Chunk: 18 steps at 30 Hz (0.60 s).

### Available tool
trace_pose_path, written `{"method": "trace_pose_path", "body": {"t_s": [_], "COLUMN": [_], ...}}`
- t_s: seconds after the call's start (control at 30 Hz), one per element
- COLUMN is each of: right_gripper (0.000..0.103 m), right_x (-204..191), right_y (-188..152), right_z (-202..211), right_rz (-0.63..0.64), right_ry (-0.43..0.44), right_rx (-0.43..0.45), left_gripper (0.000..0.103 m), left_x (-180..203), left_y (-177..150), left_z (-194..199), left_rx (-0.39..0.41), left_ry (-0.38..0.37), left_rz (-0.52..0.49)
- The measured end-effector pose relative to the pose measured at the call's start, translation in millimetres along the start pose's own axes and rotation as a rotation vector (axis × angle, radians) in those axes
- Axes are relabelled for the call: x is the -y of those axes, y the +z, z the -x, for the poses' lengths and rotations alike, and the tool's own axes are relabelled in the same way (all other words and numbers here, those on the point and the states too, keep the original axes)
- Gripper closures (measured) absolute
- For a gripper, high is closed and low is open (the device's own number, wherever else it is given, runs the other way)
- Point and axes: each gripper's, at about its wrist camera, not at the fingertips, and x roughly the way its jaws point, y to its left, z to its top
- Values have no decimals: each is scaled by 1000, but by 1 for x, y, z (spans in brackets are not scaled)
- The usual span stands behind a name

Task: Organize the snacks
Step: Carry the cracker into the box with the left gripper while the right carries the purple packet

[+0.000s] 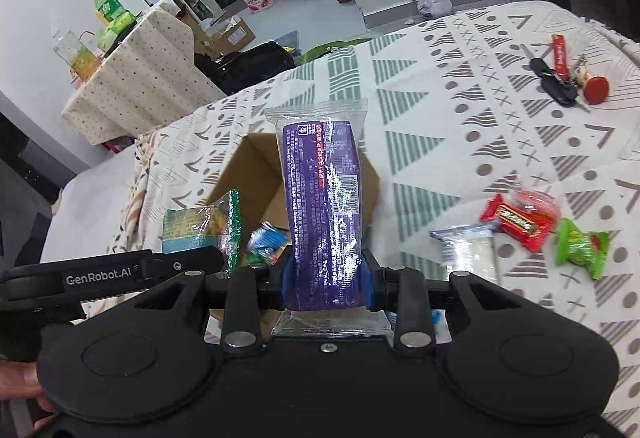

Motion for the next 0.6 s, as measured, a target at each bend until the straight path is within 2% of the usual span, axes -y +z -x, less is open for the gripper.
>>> {"method": "trace_pose_path", "body": {"t_s": [0.27, 0.37, 0.5, 0.6], "right_gripper": [71, 70, 47, 46], "right_x": [-24, -29, -32, -34], "right_y": [6, 7, 7, 3], "right_z": [-19, -23, -21, -11], "right_rz": [-7, -43, -76, -55], "right_ry": [24, 36, 64, 47], "right_rx": [-17, -6, 7, 14], "left_gripper": [57, 52, 40, 32], "left_x": [-25, -34, -42, -43], "left_y": [12, 12, 11, 9], "left_z": [4, 7, 14, 21], "left_rx": [6, 3, 5, 12], "left_ry": [53, 70, 84, 85], "left_rz": [49, 63, 70, 62]}}
